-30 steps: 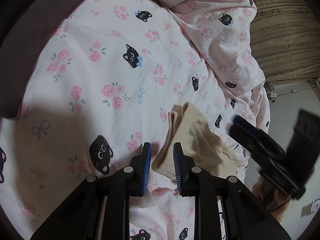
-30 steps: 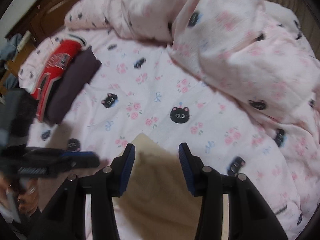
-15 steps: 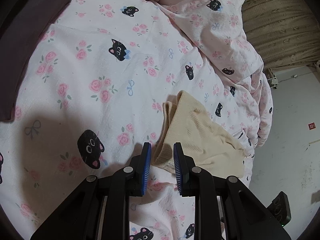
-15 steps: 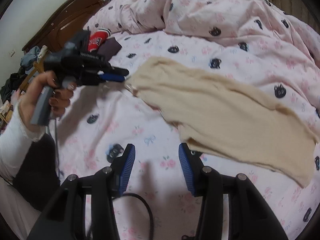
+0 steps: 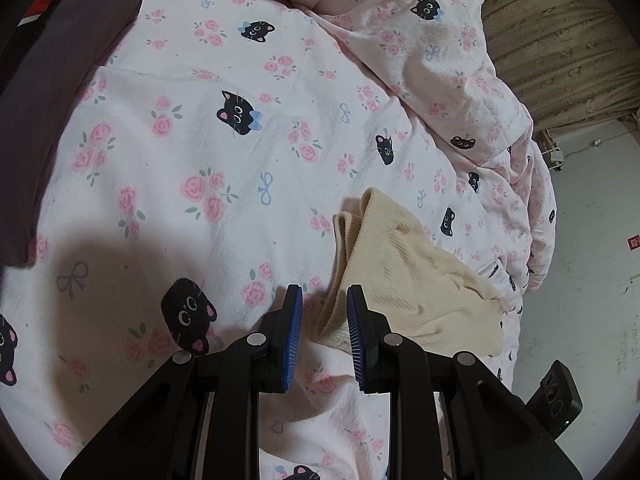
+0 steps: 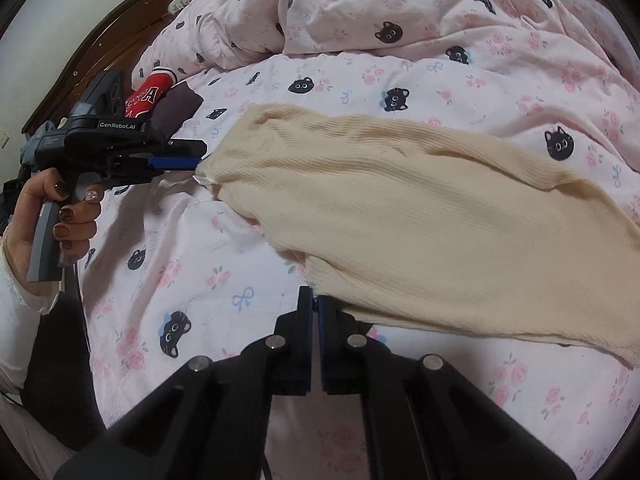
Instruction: Fold clothes
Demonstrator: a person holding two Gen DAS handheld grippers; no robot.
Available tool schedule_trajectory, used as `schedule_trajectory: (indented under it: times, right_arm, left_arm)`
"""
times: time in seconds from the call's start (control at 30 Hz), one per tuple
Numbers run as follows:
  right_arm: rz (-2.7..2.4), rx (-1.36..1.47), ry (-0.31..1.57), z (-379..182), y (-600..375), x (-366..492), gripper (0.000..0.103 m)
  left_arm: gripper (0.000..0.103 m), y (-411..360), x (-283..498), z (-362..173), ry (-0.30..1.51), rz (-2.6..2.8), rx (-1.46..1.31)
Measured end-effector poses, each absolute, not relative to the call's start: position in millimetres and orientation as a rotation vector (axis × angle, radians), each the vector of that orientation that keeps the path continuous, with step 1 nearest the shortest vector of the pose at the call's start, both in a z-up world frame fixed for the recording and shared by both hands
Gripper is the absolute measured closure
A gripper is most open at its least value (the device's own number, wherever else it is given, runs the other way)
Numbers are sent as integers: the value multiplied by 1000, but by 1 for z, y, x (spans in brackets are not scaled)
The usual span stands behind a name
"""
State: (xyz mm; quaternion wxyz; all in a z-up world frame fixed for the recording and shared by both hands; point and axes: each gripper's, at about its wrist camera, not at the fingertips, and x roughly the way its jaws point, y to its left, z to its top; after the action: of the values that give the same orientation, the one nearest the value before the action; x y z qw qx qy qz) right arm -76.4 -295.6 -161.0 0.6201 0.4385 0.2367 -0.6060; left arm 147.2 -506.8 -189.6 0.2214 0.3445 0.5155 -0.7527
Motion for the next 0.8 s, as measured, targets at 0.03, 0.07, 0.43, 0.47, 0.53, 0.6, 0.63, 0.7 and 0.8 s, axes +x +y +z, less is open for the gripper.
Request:
schedule_trajectory:
  times: [0.03,0.07,0.43,0.47,0.53,0.6,0.63,0.7,0.8]
  right_arm:
    - [-1384,1007,543,-159,-293,-77,100]
    - [-1373,1005,545,-158,-290,-79,100]
    - [-1306,1031,558,-164,-278,-85,100]
    - [-1307,1037,551,-166,-279,-86,100]
    - [-1307,1056,529,-171,-281,-89,100]
    - [-1298,1084,520,-179,-284,-90,100]
    - [-1291,1090,523,-181,-285,-90,100]
    - [-1274,1092,529,-182,-286,-89,100]
    - [-1252,1090,537,-183,-286,-88,100]
  left_arm:
    - [84,-507,147,-189,1424,-2085,953]
    - [84,-506,147,-188,1426,-2093,949]
    - [81,-488,127,-186,1357,-2181,1026]
    - [81,-486,124,-187,1349,-2186,1037]
    - [81,-482,120,-188,1333,-2195,1060]
    - [81,-478,115,-190,1316,-2205,1084]
    - [81,-477,113,-190,1306,-2209,1093]
    - [81,-474,111,-188,1273,-2217,1098]
    - [81,-471,111,-186,1224,-2222,1095]
